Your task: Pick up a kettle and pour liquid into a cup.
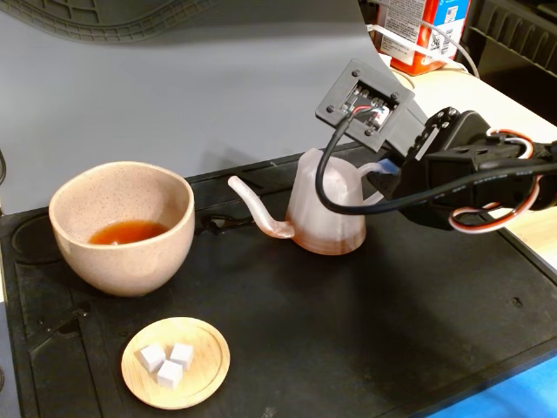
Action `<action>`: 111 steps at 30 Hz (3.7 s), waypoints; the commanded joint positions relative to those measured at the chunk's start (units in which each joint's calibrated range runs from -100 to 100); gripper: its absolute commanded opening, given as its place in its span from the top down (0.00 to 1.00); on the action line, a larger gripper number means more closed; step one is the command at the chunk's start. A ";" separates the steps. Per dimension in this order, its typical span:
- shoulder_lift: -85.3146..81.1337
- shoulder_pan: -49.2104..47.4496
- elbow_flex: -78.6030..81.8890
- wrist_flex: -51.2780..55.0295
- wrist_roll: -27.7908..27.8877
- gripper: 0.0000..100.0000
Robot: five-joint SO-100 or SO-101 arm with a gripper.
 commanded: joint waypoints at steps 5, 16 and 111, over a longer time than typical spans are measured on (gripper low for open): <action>-1.15 -0.12 -3.58 -0.87 0.24 0.99; -1.15 -0.20 -3.21 -0.87 0.29 0.99; -83.24 1.93 57.68 5.79 -18.66 0.99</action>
